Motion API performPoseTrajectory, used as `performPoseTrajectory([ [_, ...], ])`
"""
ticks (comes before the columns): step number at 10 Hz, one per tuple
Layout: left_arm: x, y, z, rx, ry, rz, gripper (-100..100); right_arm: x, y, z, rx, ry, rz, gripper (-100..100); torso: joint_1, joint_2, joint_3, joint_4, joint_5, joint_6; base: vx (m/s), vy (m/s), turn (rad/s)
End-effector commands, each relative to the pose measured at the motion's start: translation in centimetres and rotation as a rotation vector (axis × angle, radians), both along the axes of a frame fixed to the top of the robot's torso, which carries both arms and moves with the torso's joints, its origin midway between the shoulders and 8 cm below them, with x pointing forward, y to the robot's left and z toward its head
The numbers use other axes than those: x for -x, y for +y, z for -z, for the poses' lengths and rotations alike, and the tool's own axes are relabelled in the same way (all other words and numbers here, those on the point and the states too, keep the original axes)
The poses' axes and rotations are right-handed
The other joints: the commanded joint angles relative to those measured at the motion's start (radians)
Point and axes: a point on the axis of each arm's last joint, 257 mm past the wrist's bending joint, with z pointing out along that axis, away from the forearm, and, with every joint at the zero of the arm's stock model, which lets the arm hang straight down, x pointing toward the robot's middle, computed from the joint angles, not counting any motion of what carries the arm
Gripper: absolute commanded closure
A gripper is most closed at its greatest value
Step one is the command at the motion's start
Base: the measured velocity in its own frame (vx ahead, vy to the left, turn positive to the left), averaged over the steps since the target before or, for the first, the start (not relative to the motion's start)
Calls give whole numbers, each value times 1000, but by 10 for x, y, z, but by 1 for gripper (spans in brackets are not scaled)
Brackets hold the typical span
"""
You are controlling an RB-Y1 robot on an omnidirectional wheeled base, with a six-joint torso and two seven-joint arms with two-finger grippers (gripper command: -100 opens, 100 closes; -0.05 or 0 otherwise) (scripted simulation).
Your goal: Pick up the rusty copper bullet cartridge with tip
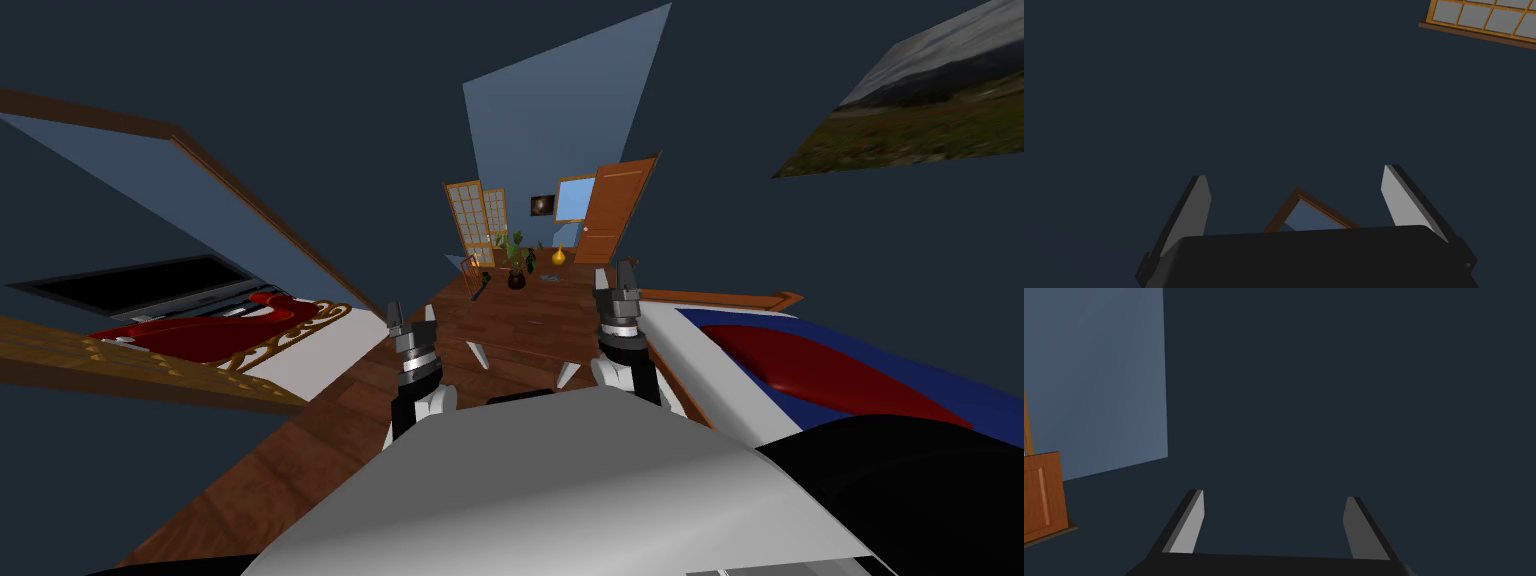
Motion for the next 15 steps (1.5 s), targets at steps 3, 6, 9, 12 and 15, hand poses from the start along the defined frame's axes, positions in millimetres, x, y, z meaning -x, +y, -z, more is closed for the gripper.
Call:
performPoseTrajectory([
  [3,0,0,0,0,0,0,0,-25,24,52,78,133,-60,-100,0,4,2,1,0,0,-70,1,39],
  [6,0,0,0,0,0,0,0,-37,42,90,137,223,-103,-100,1,5,3,1,0,0,-79,12,33],
  [9,0,0,0,0,0,0,0,-44,50,124,172,298,-124,-100,2,4,2,1,0,0,-53,27,33],
  [12,0,0,0,0,0,0,0,-48,68,185,253,425,-171,-100,3,7,4,1,1,0,-93,39,53],
  [15,0,0,0,0,0,0,0,-46,75,223,299,502,-195,-100,0,1,1,0,0,0,-8,7,15],
])
